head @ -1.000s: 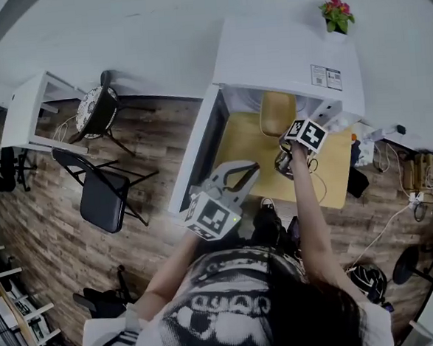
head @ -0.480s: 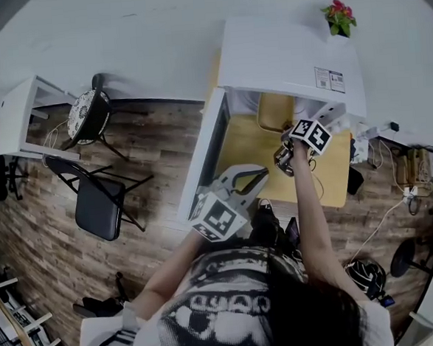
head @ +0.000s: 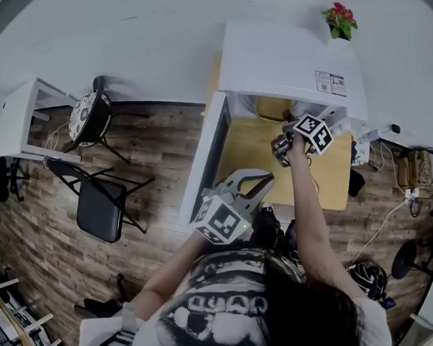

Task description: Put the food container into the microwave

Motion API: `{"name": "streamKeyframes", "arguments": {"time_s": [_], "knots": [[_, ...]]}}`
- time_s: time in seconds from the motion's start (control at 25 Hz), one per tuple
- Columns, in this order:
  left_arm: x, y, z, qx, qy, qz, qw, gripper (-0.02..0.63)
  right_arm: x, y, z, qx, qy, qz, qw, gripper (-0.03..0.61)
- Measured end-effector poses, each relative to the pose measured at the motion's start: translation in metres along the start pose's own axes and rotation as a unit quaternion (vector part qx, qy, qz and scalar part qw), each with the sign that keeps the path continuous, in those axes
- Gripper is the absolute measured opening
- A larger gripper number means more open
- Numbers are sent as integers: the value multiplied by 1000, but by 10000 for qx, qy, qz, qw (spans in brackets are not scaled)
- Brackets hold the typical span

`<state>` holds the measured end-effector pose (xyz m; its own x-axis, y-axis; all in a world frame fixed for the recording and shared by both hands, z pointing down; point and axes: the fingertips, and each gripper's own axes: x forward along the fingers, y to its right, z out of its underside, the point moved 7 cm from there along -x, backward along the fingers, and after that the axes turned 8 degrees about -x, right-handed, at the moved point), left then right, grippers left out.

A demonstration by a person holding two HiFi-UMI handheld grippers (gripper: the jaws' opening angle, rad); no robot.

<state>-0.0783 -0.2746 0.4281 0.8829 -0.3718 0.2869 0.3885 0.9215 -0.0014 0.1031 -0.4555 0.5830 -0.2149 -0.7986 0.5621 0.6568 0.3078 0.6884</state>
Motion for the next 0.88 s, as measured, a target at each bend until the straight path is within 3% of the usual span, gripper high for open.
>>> {"name": "streamKeyframes", "arguments": {"time_s": [0.28,0.6,0.88], "knots": [[-1,-1,1,28,-32,-18,10000,8,1,-5,-5,281,369,-598,9971,103],[-7,-1,-1,2,133,128,9998,8,-27,-16,9,-504,294,-867,9945,103],[-18,8,-2,-82,305,599,9977,8,-87,-11,39,-1176,373,-865,9886,100]]}}
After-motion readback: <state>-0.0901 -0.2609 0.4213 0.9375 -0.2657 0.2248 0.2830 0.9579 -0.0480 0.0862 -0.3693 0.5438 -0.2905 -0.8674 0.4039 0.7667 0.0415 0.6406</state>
